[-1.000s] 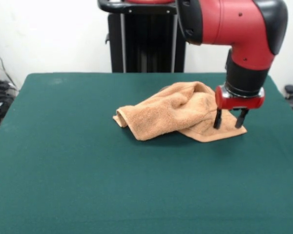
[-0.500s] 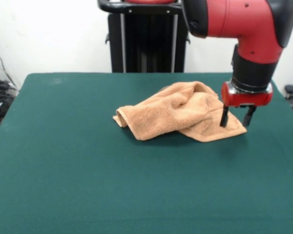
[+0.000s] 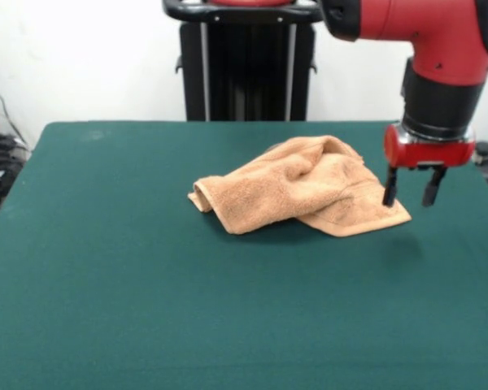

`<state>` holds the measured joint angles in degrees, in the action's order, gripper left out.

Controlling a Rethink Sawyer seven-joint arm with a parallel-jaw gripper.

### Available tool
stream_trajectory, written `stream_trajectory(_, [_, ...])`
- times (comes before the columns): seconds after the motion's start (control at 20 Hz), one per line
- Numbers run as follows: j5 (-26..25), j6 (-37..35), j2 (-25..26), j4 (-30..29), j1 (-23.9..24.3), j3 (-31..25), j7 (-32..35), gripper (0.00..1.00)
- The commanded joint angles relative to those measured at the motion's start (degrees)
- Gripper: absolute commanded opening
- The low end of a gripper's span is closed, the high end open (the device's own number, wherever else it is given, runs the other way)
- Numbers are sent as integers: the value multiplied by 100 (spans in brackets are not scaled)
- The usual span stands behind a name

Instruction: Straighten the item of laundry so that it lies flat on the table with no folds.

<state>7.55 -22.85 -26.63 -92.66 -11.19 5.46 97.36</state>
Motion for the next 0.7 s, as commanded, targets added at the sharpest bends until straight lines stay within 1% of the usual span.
stream_trajectory(0.05, [407, -57, 540, 97, -322, -240, 1538, 100])
stream_trajectory(0.15, [417, 84, 579, 64, -417, -150, 1587, 100])
stream_trajectory(0.25, [450, 50, 579, 66, -448, -124, 1580, 100])
stream_trajectory(0.4, [431, -33, 628, 160, -386, -143, 1415, 100])
stream_trajectory(0.7, [406, 56, 968, 482, -286, -167, 1267, 100])
